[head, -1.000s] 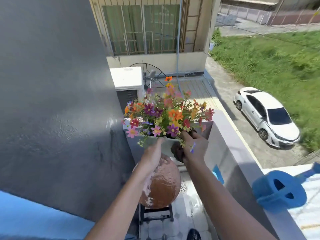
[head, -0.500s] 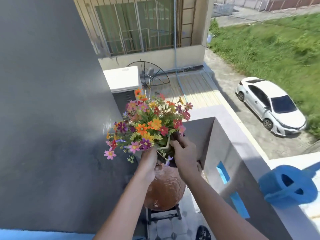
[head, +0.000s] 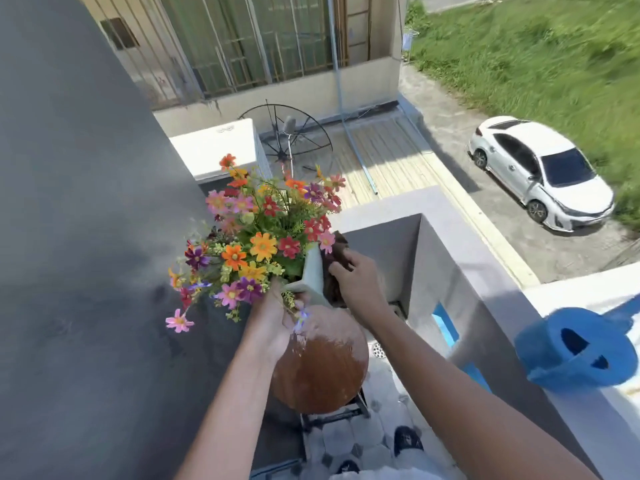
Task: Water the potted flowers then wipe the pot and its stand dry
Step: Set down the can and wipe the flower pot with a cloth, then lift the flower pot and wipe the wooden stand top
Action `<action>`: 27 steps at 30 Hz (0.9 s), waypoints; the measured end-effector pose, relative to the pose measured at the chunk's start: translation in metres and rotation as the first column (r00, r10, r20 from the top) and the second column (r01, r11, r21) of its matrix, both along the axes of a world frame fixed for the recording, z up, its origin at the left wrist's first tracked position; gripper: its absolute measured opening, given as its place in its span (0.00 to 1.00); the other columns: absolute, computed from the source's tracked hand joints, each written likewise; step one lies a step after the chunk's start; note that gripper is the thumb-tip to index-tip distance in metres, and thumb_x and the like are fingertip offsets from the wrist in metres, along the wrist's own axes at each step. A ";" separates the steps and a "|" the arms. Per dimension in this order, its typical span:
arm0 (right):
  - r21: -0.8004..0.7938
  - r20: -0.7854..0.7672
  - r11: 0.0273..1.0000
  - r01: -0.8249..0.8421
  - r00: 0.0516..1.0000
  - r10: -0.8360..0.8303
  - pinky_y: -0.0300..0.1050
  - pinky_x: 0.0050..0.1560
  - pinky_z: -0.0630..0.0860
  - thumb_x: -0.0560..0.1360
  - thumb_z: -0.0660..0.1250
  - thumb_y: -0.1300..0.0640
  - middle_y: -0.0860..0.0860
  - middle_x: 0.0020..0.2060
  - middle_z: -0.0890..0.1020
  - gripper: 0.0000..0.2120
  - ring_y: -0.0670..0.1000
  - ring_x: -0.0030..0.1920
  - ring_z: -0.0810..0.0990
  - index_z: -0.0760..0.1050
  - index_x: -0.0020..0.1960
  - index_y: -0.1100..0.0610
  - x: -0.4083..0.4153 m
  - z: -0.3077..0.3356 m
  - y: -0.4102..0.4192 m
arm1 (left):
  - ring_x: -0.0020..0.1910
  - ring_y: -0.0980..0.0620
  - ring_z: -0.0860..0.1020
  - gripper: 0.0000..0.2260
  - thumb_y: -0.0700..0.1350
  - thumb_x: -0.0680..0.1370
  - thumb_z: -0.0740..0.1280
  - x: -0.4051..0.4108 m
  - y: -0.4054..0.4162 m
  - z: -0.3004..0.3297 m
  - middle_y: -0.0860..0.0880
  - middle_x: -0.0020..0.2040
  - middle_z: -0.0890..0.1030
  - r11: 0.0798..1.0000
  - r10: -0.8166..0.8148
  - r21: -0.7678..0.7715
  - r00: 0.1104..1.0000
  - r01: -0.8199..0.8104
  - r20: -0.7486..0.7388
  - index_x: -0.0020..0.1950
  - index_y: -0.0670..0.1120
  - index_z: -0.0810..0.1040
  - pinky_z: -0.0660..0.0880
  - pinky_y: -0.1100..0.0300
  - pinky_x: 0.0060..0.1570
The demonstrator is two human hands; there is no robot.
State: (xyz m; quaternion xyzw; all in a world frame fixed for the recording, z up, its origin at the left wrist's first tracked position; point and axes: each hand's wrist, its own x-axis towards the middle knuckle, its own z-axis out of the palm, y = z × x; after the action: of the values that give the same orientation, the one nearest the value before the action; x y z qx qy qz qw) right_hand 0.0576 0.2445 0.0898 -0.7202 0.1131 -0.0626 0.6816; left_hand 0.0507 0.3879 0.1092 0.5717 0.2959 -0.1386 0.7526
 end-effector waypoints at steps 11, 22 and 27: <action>0.295 -0.142 0.954 -0.063 0.984 0.109 0.46 0.37 0.68 0.74 0.64 0.68 0.47 0.28 0.76 0.16 0.51 0.33 0.72 0.80 0.32 0.52 -0.009 -0.055 0.013 | 0.20 0.58 0.71 0.12 0.43 0.84 0.55 0.016 0.017 -0.029 0.45 0.35 0.75 0.992 0.030 0.120 0.999 -0.027 -0.024 0.48 0.41 0.75 0.68 0.64 0.25; 0.102 -0.460 0.955 -0.278 0.838 0.294 0.43 0.36 0.69 0.74 0.63 0.65 0.52 0.31 0.77 0.09 0.49 0.32 0.73 0.76 0.36 0.64 -0.012 -0.185 0.046 | 0.24 0.61 0.77 0.17 0.37 0.84 0.49 0.041 0.046 -0.082 0.49 0.34 0.81 0.968 -0.002 0.250 0.999 -0.008 0.039 0.44 0.46 0.74 0.72 0.63 0.29; 0.040 -0.472 0.819 -0.573 0.711 0.521 0.38 0.39 0.72 0.77 0.61 0.67 0.48 0.37 0.80 0.14 0.44 0.35 0.77 0.79 0.40 0.54 -0.023 -0.224 0.088 | 0.22 0.57 0.75 0.16 0.41 0.84 0.48 0.061 0.057 -0.099 0.42 0.40 0.77 0.975 0.113 0.191 0.994 -0.111 0.001 0.46 0.44 0.73 0.71 0.64 0.24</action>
State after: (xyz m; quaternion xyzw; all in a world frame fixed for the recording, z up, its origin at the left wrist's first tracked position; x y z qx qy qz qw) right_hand 0.0348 0.3322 -0.1340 -0.7507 0.0502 0.3093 0.5816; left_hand 0.1120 0.4446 0.0099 0.6231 0.3433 -0.0699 0.6993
